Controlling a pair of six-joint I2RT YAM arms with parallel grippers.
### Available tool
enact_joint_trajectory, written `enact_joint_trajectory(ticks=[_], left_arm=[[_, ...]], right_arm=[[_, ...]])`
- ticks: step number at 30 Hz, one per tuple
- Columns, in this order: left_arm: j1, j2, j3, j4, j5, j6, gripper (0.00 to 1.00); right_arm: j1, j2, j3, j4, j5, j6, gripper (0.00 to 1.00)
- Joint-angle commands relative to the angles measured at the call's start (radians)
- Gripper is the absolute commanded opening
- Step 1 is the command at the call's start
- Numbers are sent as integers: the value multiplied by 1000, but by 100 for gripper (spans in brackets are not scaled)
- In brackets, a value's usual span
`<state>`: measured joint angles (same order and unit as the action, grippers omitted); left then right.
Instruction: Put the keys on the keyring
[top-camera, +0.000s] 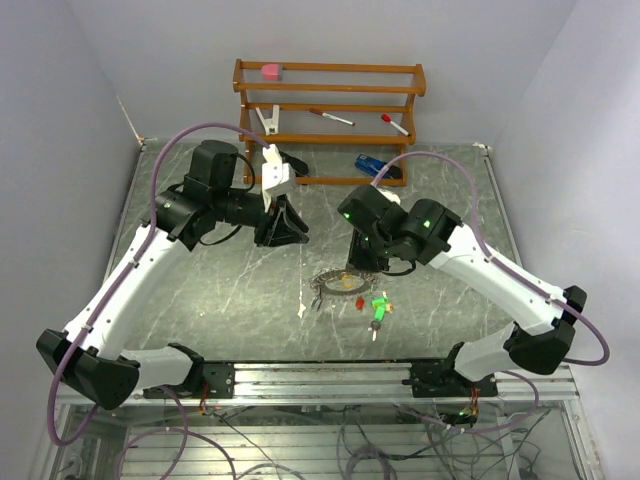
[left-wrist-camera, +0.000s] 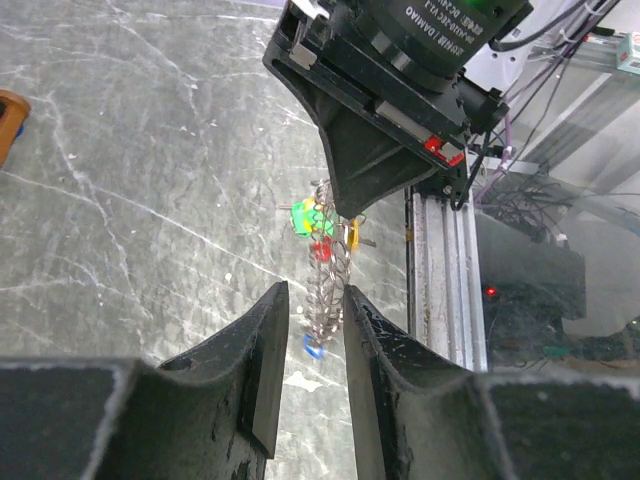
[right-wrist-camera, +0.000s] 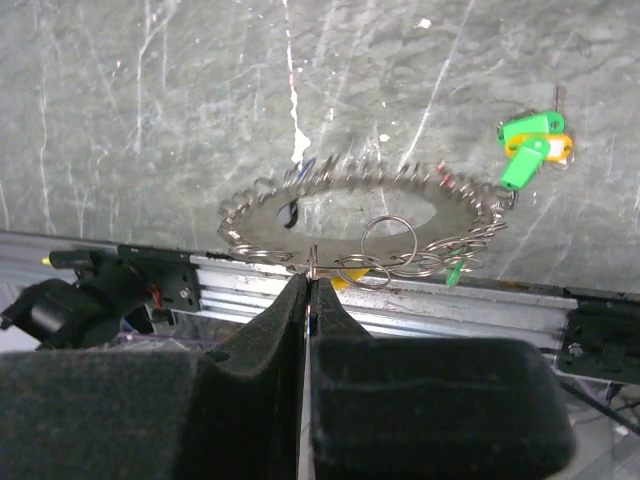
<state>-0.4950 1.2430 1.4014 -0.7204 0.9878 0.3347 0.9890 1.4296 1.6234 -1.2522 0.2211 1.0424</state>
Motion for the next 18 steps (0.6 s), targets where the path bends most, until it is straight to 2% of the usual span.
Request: enact_joint_trajectory(ticks=[1, 11, 14, 18], left_arm=[[-8, -22, -7, 55, -47, -50, 39], [-8, -21, 4, 67, -66, -99, 39], [-8, -26, -7, 76, -63, -116, 39], [-10, -27, -19, 78, -81, -119, 39]], right_arm=[[-13, 19, -9, -37, 22, 168, 0], [-60, 37, 24, 10, -9, 401, 0], [-77, -6, -32, 41, -55, 517, 0], [-87, -96, -168, 170, -158, 703, 0]])
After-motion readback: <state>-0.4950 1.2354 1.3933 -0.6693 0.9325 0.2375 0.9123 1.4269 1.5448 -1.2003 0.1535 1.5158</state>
